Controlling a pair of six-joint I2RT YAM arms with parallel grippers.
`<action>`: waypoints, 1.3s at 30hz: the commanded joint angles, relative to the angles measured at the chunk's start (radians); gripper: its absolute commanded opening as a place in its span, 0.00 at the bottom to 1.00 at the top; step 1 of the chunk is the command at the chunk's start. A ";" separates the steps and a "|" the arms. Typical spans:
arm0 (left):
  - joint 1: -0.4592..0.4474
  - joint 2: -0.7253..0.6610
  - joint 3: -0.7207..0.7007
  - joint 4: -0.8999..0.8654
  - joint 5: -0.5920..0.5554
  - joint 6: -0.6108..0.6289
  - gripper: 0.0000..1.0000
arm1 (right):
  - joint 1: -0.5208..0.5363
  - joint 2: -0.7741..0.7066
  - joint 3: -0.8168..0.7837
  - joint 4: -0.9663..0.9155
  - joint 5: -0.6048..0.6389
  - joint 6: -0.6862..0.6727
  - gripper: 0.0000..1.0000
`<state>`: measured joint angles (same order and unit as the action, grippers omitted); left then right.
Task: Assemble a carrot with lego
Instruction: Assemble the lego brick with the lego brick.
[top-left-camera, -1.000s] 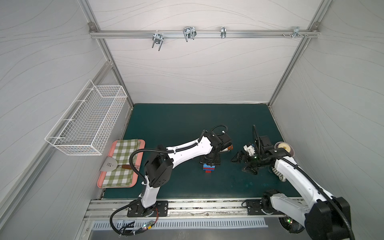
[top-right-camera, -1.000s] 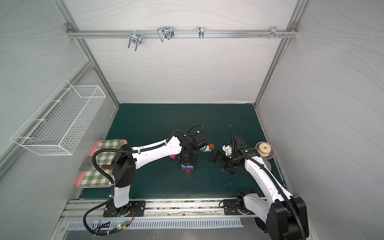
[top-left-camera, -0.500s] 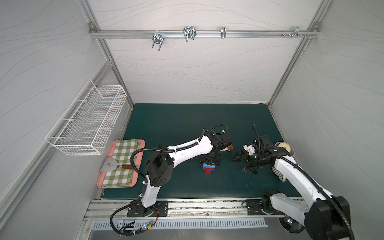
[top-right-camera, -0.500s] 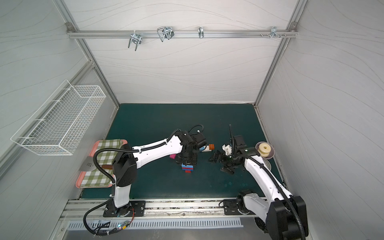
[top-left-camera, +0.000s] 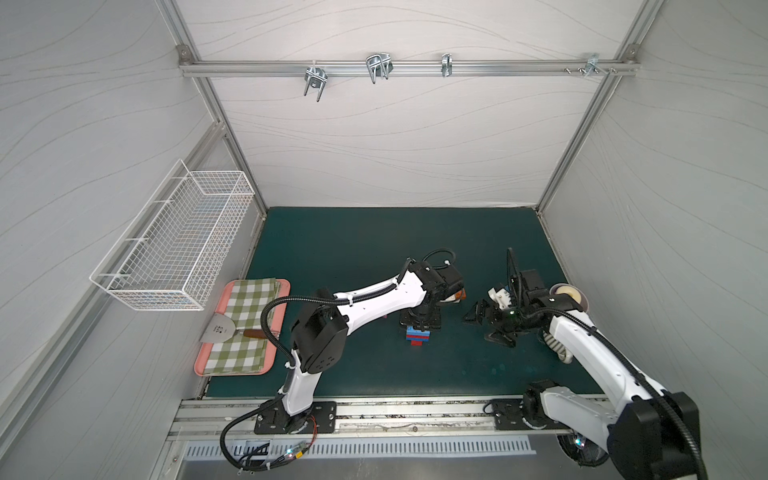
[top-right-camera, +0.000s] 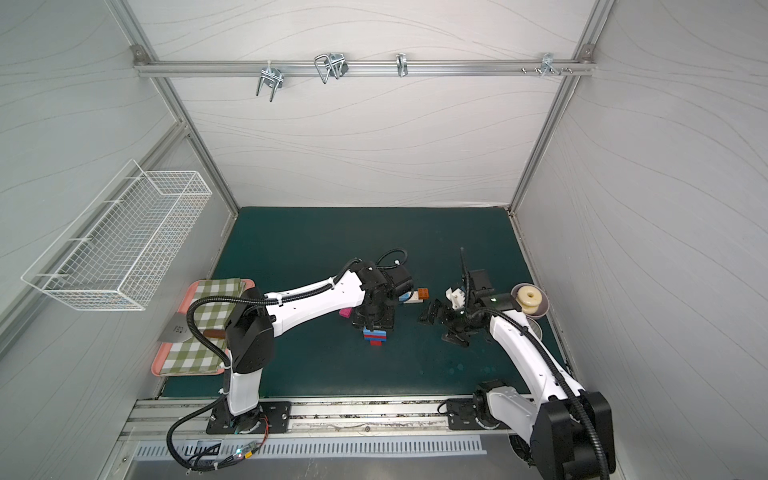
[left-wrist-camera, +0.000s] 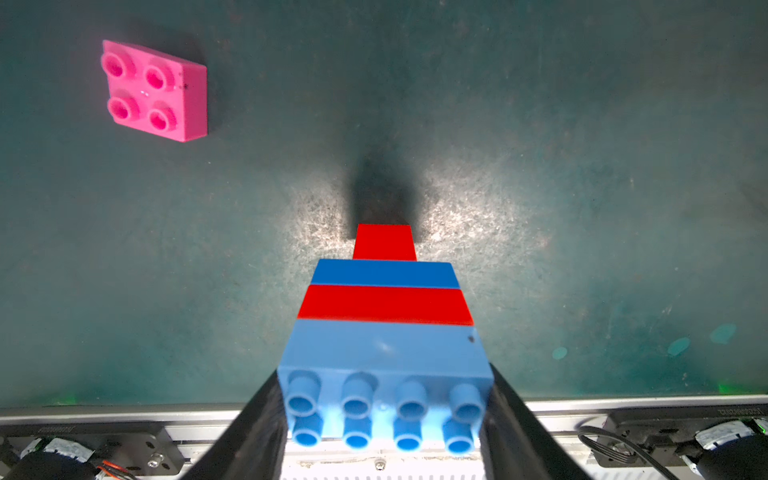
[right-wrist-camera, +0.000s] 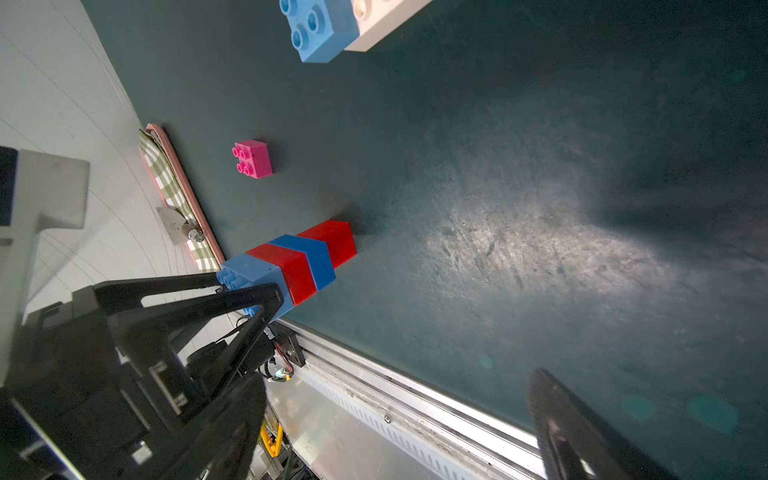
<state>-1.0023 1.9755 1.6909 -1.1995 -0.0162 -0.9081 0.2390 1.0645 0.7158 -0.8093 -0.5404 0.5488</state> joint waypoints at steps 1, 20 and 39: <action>0.004 0.013 0.032 -0.035 -0.026 0.003 0.58 | -0.008 0.005 0.024 -0.028 -0.011 -0.018 0.99; 0.003 -0.032 0.060 -0.070 -0.049 0.006 0.88 | -0.017 0.004 0.016 -0.025 -0.011 -0.023 0.99; 0.224 -0.241 -0.087 -0.033 -0.122 0.439 0.99 | -0.017 0.008 0.031 -0.033 -0.019 -0.026 0.99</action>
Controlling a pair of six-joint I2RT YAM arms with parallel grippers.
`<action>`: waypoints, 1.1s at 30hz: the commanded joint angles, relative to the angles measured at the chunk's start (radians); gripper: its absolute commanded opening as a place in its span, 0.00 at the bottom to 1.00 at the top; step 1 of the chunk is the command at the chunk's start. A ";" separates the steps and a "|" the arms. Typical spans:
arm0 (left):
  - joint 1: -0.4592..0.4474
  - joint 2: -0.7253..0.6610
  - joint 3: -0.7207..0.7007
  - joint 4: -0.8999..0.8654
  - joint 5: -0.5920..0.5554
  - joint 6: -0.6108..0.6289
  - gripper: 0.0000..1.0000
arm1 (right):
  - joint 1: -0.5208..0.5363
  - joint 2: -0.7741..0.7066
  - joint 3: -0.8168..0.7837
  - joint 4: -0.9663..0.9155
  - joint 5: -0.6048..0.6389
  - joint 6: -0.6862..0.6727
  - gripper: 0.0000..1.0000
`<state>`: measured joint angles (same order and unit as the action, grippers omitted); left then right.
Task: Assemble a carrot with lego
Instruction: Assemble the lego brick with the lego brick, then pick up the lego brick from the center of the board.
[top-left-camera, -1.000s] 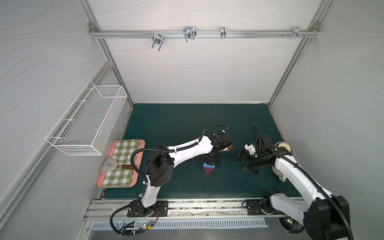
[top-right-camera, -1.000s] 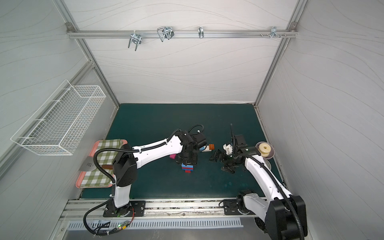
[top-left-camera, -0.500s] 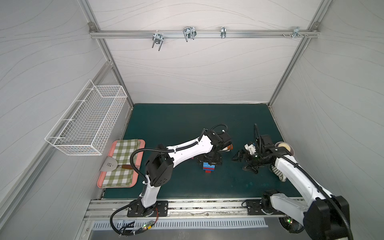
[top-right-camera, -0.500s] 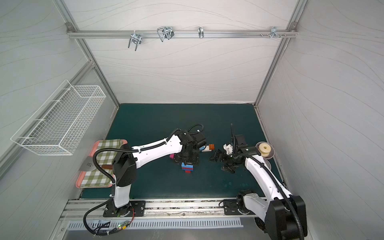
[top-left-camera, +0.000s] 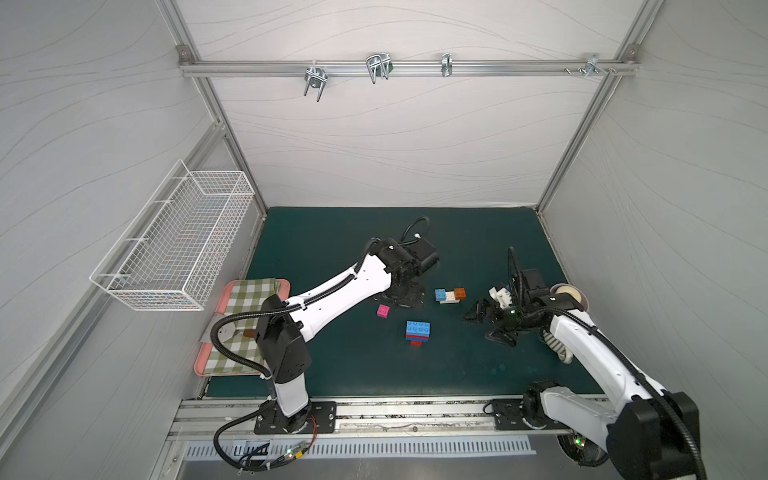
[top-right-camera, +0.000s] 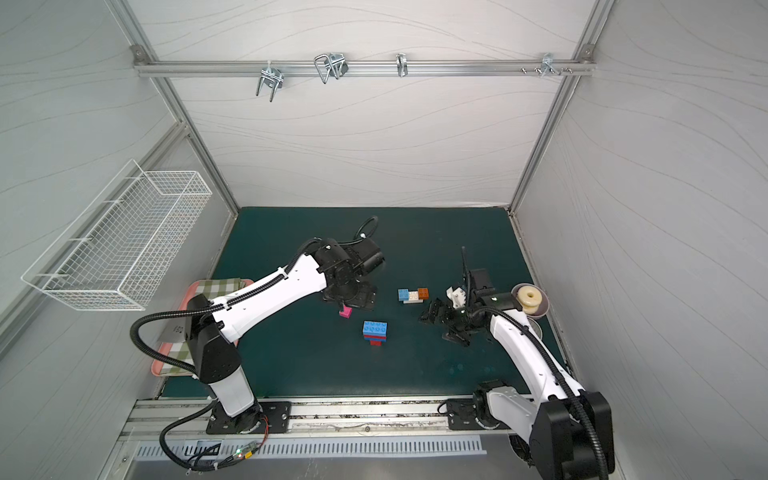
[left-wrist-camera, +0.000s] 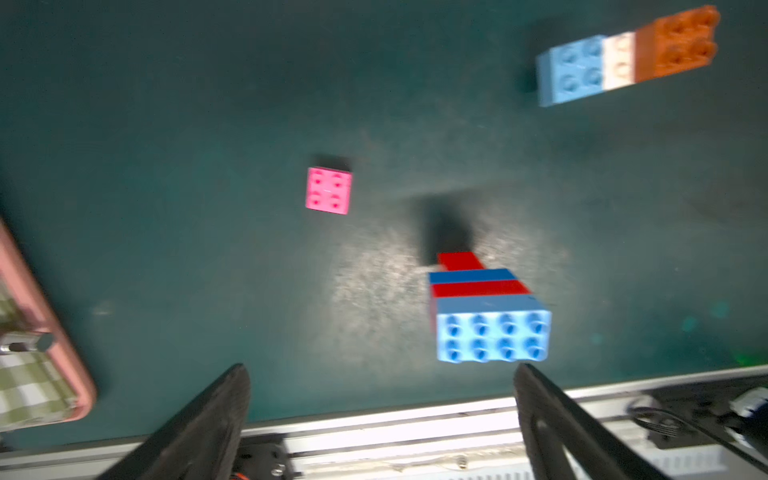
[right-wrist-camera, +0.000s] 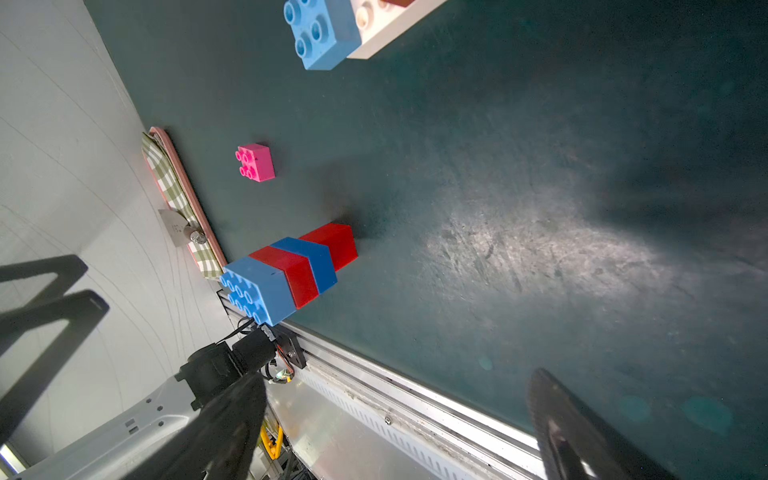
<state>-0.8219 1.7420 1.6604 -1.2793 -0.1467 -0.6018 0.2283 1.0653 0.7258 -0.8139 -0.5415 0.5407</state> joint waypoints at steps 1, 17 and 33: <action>0.062 -0.001 -0.074 0.065 0.031 0.161 0.98 | -0.006 0.007 0.021 -0.025 -0.017 -0.017 0.99; 0.192 0.243 -0.156 0.310 0.148 0.326 0.62 | -0.006 0.003 0.031 -0.036 -0.012 -0.017 0.99; 0.201 0.273 -0.206 0.348 0.161 0.296 0.50 | -0.007 0.015 0.036 -0.031 -0.008 -0.015 0.99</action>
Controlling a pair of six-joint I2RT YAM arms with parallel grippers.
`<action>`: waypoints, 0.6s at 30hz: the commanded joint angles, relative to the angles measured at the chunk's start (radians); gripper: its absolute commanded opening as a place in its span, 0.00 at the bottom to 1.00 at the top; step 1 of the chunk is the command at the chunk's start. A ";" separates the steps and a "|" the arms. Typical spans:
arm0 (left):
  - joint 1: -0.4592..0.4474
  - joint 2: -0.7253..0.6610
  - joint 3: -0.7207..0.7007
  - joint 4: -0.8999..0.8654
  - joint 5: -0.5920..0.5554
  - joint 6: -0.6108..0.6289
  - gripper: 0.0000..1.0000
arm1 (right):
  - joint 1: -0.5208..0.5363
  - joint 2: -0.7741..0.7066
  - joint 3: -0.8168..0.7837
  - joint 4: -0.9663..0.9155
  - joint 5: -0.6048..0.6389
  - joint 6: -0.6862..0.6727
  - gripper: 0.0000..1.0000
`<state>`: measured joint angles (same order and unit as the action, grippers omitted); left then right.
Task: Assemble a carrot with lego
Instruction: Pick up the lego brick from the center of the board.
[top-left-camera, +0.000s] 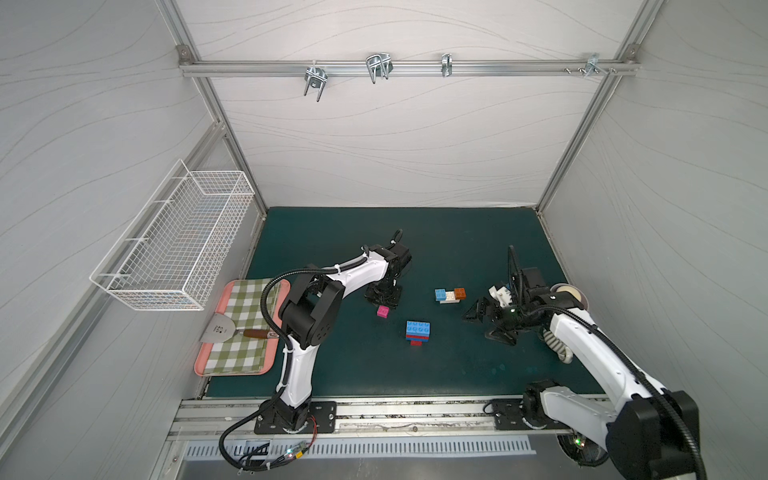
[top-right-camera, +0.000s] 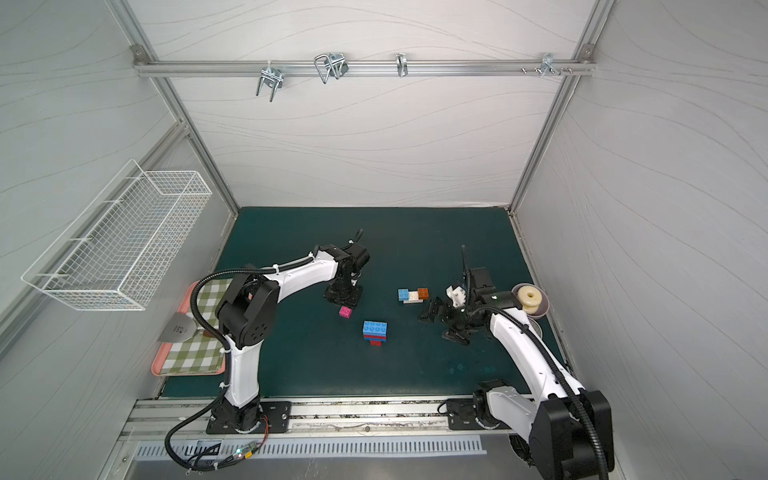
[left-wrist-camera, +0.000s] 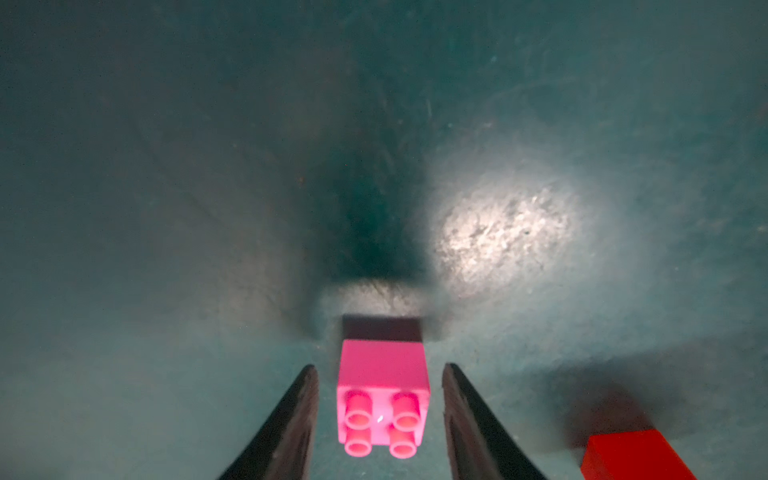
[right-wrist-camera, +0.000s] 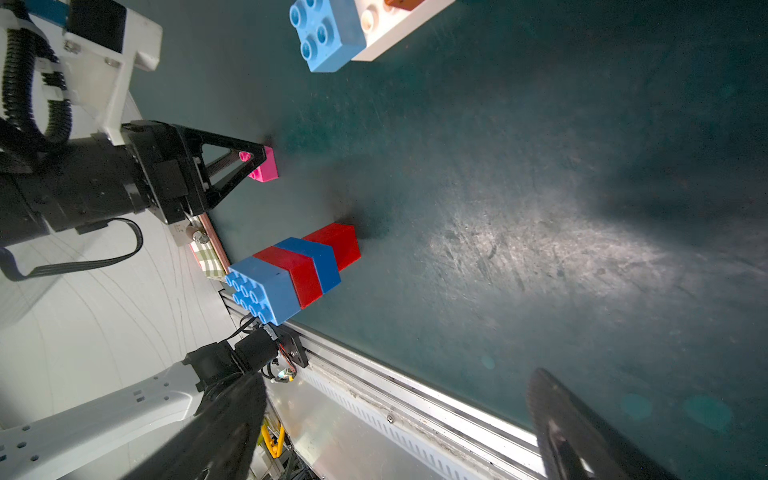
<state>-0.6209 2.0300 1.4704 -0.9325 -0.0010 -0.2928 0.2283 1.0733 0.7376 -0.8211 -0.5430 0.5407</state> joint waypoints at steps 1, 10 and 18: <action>0.000 -0.021 -0.025 0.003 0.015 -0.016 0.50 | -0.007 0.008 0.023 -0.022 -0.005 -0.014 0.99; 0.000 -0.039 -0.053 0.015 0.004 -0.032 0.43 | -0.007 0.017 0.032 -0.021 -0.010 -0.019 0.99; -0.019 -0.058 -0.050 0.004 -0.012 -0.059 0.44 | -0.006 0.006 0.027 -0.025 -0.010 -0.021 0.99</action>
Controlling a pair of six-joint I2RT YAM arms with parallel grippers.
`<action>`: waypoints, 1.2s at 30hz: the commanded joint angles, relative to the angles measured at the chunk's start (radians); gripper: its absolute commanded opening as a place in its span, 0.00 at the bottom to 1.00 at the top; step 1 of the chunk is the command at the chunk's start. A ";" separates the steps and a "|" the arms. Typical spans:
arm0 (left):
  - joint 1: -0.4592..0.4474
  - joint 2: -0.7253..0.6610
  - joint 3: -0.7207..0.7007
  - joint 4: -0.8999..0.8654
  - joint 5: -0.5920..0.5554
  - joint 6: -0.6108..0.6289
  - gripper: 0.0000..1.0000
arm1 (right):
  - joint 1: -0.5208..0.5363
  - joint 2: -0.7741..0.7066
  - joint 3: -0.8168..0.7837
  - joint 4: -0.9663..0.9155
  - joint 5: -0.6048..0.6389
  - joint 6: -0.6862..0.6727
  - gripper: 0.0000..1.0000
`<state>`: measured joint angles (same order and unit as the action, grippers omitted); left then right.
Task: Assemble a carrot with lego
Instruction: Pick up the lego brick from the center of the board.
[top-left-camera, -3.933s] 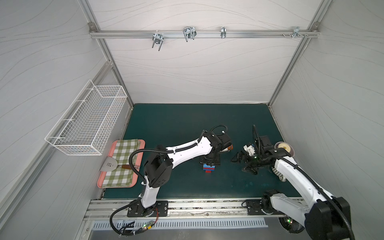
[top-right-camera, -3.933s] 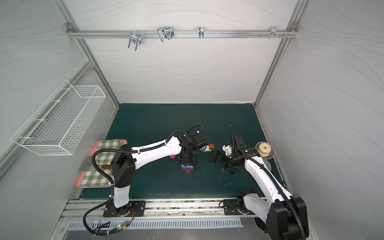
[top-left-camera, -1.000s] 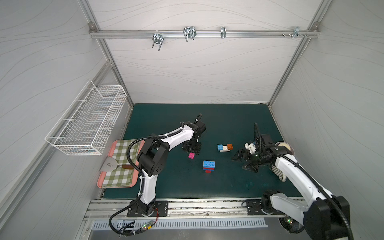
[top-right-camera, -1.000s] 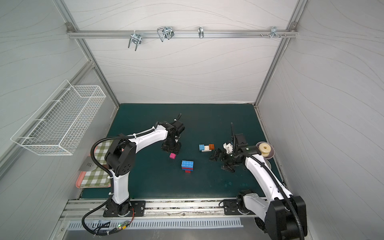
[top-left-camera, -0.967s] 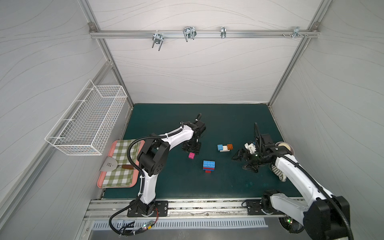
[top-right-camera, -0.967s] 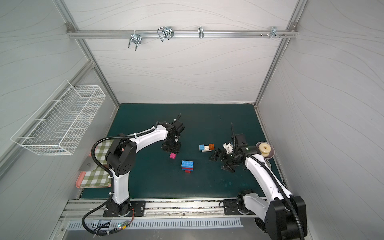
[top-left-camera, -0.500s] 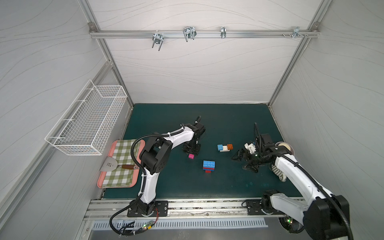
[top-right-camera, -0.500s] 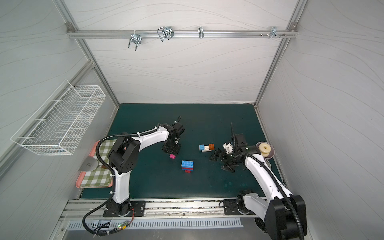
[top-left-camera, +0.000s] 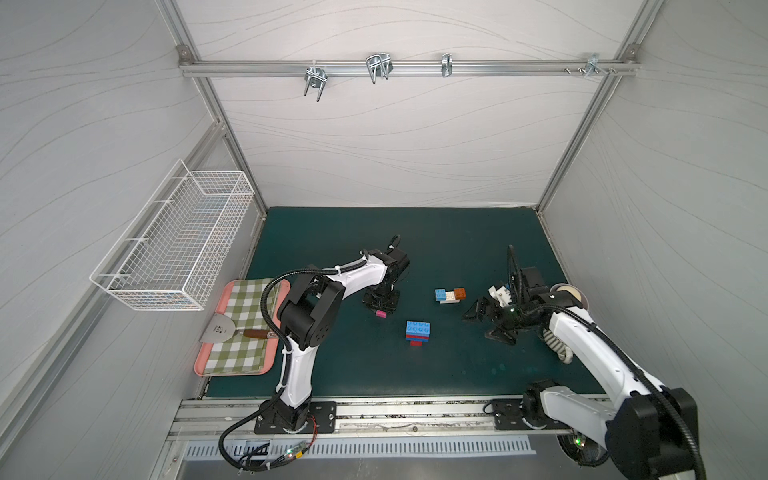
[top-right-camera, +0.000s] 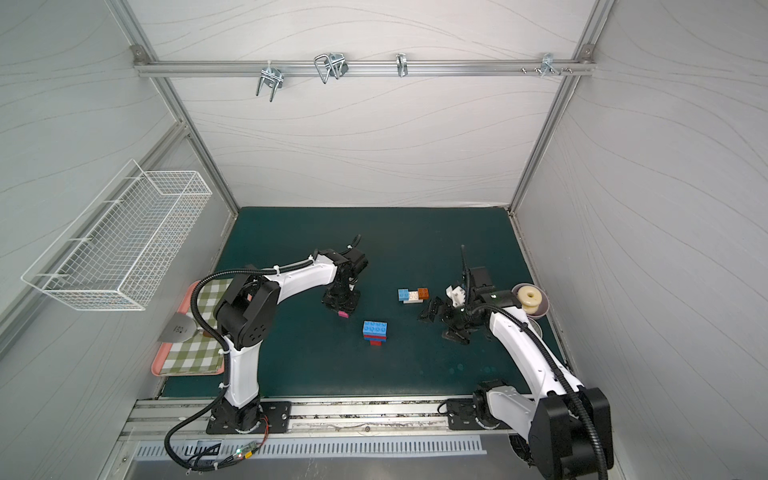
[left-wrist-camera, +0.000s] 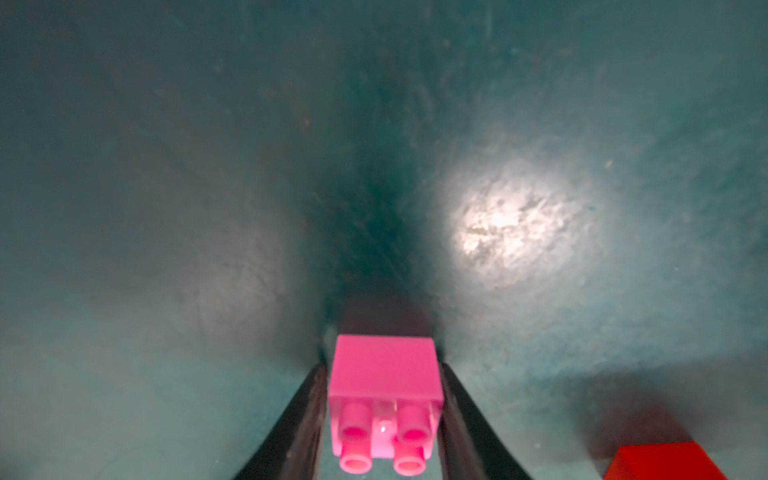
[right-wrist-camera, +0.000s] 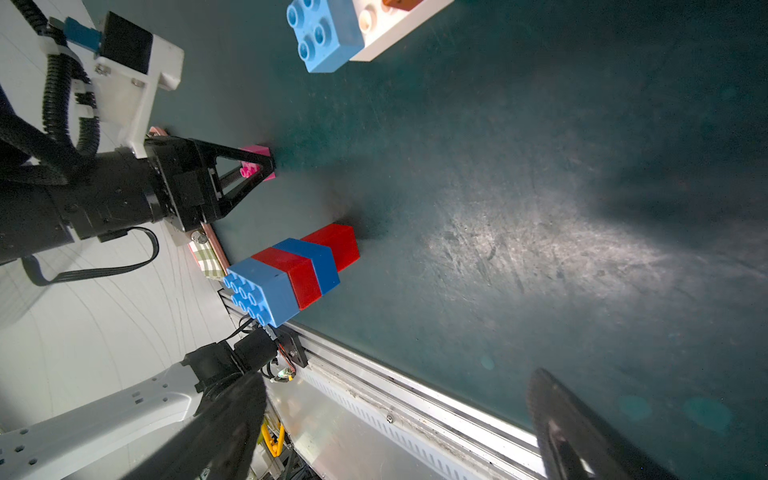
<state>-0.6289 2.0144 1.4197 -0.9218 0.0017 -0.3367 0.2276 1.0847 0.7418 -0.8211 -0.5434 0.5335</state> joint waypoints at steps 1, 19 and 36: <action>-0.013 -0.046 0.000 -0.008 -0.020 -0.019 0.44 | -0.006 -0.007 0.022 -0.024 -0.009 -0.014 0.99; -0.023 -0.054 -0.034 -0.004 -0.042 -0.048 0.33 | -0.007 -0.013 0.019 -0.030 -0.012 -0.018 0.99; -0.030 -0.138 0.092 -0.173 -0.106 -0.154 0.17 | -0.008 -0.019 0.020 -0.034 -0.012 -0.017 0.99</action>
<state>-0.6498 1.9491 1.4185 -0.9951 -0.0544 -0.4343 0.2264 1.0836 0.7418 -0.8230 -0.5434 0.5262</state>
